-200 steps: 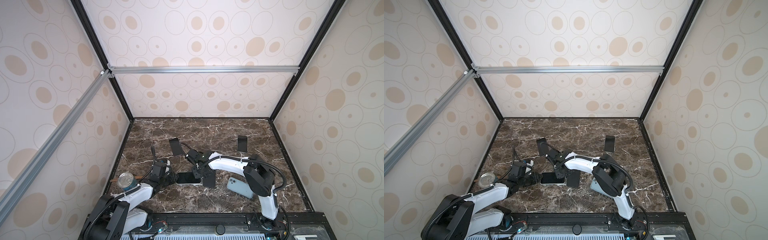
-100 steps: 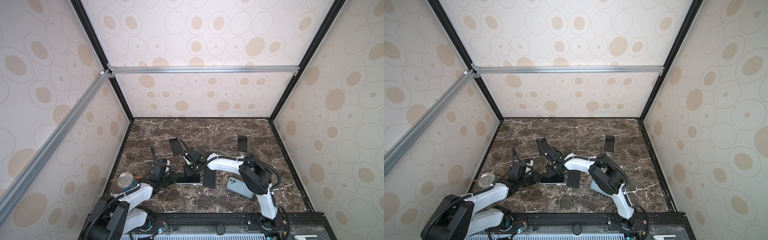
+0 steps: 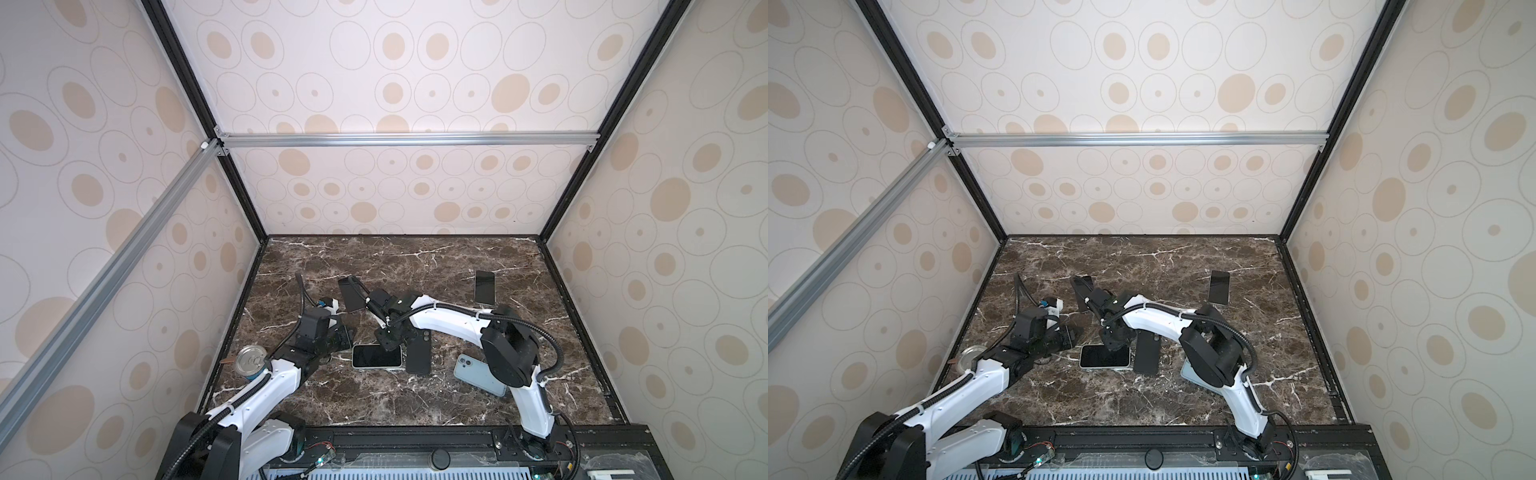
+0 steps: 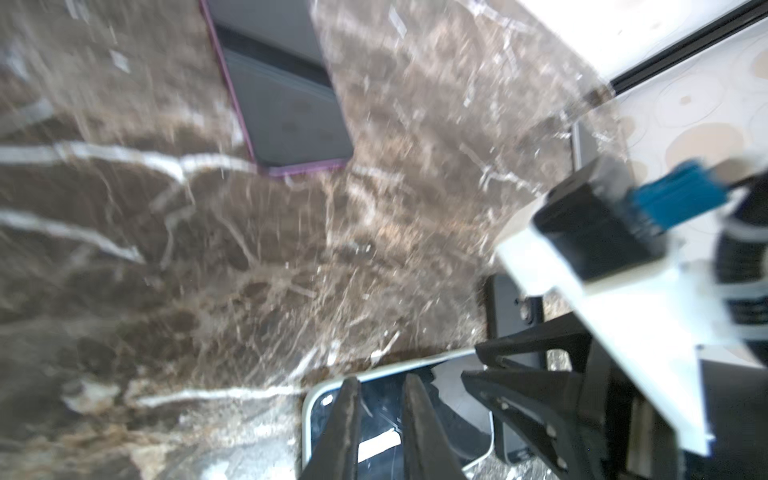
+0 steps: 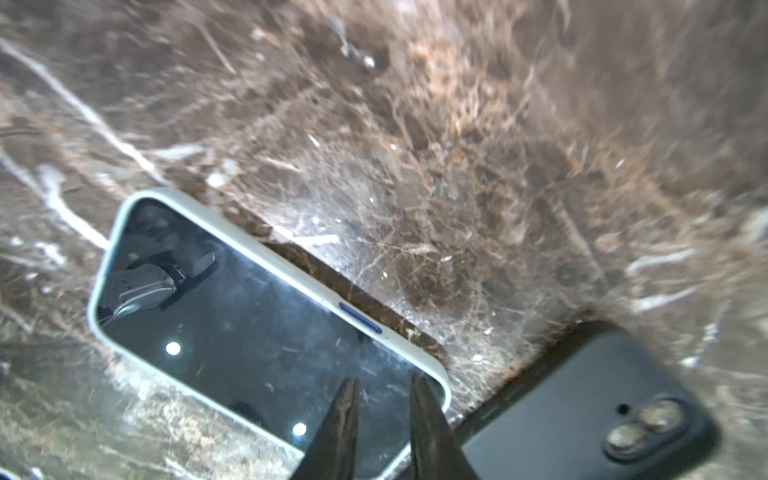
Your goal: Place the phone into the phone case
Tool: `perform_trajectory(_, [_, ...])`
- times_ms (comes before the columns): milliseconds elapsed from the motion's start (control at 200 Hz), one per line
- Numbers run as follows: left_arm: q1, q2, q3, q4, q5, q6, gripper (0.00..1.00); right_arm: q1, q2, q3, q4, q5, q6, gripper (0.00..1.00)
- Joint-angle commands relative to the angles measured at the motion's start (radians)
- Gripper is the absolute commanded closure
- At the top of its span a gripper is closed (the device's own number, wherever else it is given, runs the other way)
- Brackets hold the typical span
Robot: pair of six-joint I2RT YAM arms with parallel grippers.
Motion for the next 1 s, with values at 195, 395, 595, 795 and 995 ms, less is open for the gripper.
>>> perform_trajectory(195, [0.004, -0.080, 0.119, -0.142, -0.086, 0.201, 0.76, -0.007, -0.193, -0.003, 0.023, 0.005, -0.335, 0.66])
perform_trajectory(395, [0.003, -0.163, 0.105, -0.111, -0.082, 0.266, 0.71, -0.012, -0.264, -0.052, 0.057, -0.042, -0.510, 0.45])
perform_trajectory(595, [0.003, -0.220, 0.096, -0.095, -0.048, 0.348, 0.62, -0.034, -0.329, -0.161, 0.133, -0.147, -0.696, 0.33])
perform_trajectory(795, [0.005, -0.236, 0.077, -0.109, -0.093, 0.398, 0.54, -0.071, -0.355, -0.215, 0.142, -0.233, -0.815, 0.21])
perform_trajectory(995, [0.004, -0.269, 0.073, -0.116, -0.178, 0.444, 0.45, -0.098, -0.307, -0.212, 0.121, -0.231, -0.873, 0.11])
